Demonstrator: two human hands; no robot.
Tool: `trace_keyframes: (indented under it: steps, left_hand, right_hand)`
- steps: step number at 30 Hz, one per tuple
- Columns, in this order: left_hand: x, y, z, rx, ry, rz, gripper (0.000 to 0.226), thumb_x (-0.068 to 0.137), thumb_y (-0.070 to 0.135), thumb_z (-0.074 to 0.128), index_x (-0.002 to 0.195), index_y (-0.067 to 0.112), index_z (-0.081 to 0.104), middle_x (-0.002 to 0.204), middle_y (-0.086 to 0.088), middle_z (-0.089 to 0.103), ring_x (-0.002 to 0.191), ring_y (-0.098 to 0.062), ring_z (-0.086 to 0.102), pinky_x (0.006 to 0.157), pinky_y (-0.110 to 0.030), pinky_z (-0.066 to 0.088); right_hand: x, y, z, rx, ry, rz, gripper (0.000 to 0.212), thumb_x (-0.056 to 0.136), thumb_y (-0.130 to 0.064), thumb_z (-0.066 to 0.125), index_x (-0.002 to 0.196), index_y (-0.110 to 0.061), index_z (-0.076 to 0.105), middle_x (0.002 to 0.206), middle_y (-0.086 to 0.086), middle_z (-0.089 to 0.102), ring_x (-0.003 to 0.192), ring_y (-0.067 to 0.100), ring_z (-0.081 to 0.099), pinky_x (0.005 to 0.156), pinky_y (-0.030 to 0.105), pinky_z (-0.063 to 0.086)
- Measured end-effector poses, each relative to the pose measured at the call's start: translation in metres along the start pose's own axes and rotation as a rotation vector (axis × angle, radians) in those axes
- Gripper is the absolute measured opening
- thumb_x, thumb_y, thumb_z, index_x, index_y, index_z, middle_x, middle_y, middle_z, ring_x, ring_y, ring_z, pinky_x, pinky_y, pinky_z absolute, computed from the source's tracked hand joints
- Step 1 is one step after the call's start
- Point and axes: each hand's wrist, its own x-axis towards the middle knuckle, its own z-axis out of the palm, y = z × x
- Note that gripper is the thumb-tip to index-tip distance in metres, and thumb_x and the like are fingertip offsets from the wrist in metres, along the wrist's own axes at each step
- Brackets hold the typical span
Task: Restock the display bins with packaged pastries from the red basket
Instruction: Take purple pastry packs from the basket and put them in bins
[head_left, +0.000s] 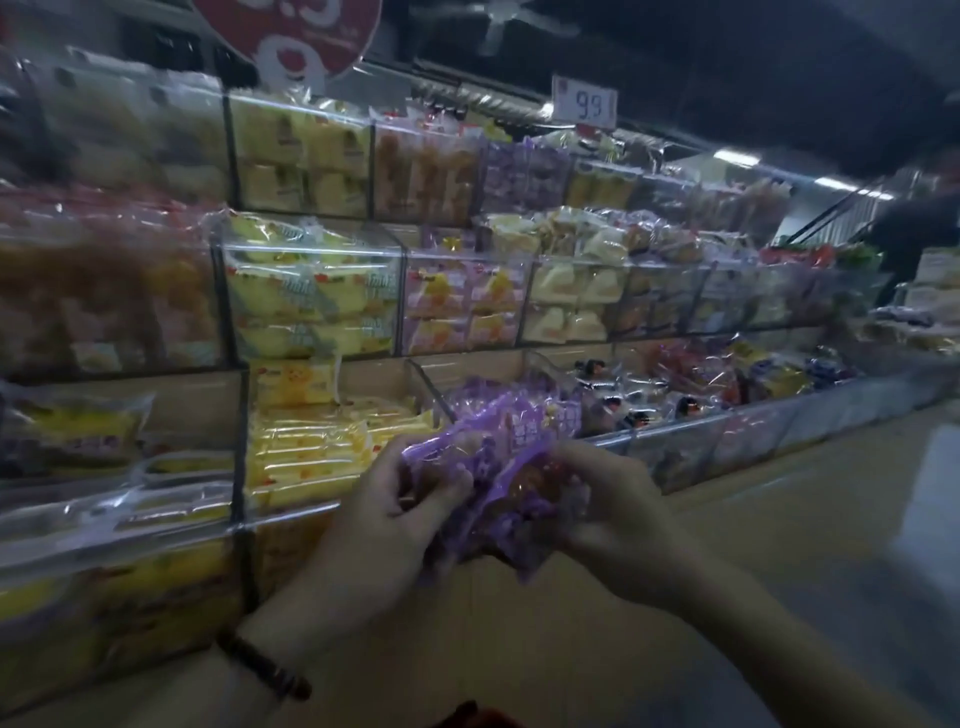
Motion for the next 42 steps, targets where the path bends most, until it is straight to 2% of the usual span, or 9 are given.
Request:
trace_keyframes:
  steps: [3,5,11,16,23,29,34,37,42]
  left_hand:
    - [0.036,0.01,-0.011,0.118,0.022,0.136,0.014,0.094,0.031,0.071,0.108,0.027,0.071,0.073,-0.007,0.072,0.057,-0.025,0.066,0.051,-0.035,0.051]
    - [0.062,0.008,-0.02,0.268,0.122,0.212,0.015,0.095,0.038,0.072,0.109,0.036,0.075,0.086,-0.003,0.074,0.069,-0.02,0.069,0.059,-0.03,0.053]
    - [0.096,-0.013,-0.04,0.208,0.2,0.183,0.02,0.092,0.032,0.072,0.112,0.031,0.074,0.096,-0.002,0.079,0.078,-0.023,0.078,0.06,-0.046,0.065]
    - [0.106,-0.029,-0.05,0.152,0.263,0.131,0.014,0.086,0.029,0.075,0.1,0.03,0.072,0.099,0.005,0.08,0.086,-0.026,0.08,0.074,-0.054,0.065]
    - [0.11,-0.037,-0.044,0.295,0.284,0.144,0.011,0.091,0.014,0.077,0.094,0.021,0.07,0.082,0.003,0.079,0.071,-0.009,0.077,0.061,-0.027,0.063]
    - [0.113,-0.037,-0.048,0.229,0.253,0.058,0.009,0.094,0.007,0.072,0.098,0.012,0.066,0.089,-0.001,0.08,0.079,-0.015,0.079,0.067,-0.033,0.064]
    - [0.111,-0.033,-0.047,0.212,0.275,0.077,0.009,0.094,0.01,0.072,0.095,0.009,0.063,0.087,0.0,0.078,0.081,-0.012,0.078,0.062,-0.025,0.063]
    - [0.111,-0.032,-0.049,0.123,0.274,0.062,0.011,0.096,0.011,0.069,0.097,0.005,0.06,0.096,-0.009,0.077,0.087,-0.018,0.079,0.071,-0.035,0.065]
    - [0.108,-0.029,-0.053,0.03,0.284,0.079,0.031,0.082,0.025,0.074,0.097,0.004,0.058,0.1,-0.015,0.074,0.097,-0.03,0.077,0.082,-0.044,0.064]
  right_hand:
    - [0.032,0.012,-0.026,-0.249,0.168,-0.021,0.039,0.078,-0.046,0.067,0.107,-0.021,0.064,0.094,-0.007,0.067,0.088,0.024,0.063,0.077,0.046,0.052]
    - [0.055,0.028,-0.045,-0.395,0.215,-0.019,0.044,0.075,-0.048,0.077,0.109,-0.024,0.062,0.095,-0.007,0.064,0.09,0.026,0.058,0.077,0.045,0.05]
    - [0.103,0.072,-0.071,-0.673,0.076,0.184,0.06,0.082,-0.043,0.082,0.133,-0.04,0.051,0.122,-0.001,0.052,0.118,0.026,0.051,0.089,0.046,0.055]
    - [0.121,0.099,-0.057,-0.91,-0.098,0.171,0.048,0.09,-0.014,0.071,0.132,-0.034,0.059,0.132,-0.002,0.054,0.122,0.023,0.055,0.072,0.033,0.047]
    - [0.138,0.141,-0.03,-0.868,-0.211,0.349,0.035,0.087,-0.004,0.075,0.106,-0.033,0.079,0.11,0.001,0.071,0.098,0.023,0.07,0.084,0.044,0.062]
    - [0.154,0.122,-0.047,-0.651,-0.415,0.44,0.056,0.093,-0.007,0.066,0.146,-0.024,0.059,0.139,0.007,0.063,0.117,0.025,0.063,0.093,0.031,0.054]
    - [0.167,0.056,-0.049,-0.31,0.015,0.13,0.034,0.097,-0.022,0.066,0.132,-0.02,0.067,0.122,-0.005,0.07,0.109,0.009,0.067,0.095,0.03,0.059]
    - [0.175,0.012,-0.035,-0.304,-0.092,-0.076,0.042,0.094,-0.042,0.073,0.13,-0.022,0.064,0.12,-0.01,0.066,0.107,-0.001,0.061,0.088,0.016,0.052]
    - [0.188,-0.006,-0.004,-0.514,-0.312,-0.195,0.058,0.087,-0.041,0.082,0.138,-0.029,0.057,0.127,-0.007,0.066,0.113,0.01,0.06,0.094,0.03,0.052]
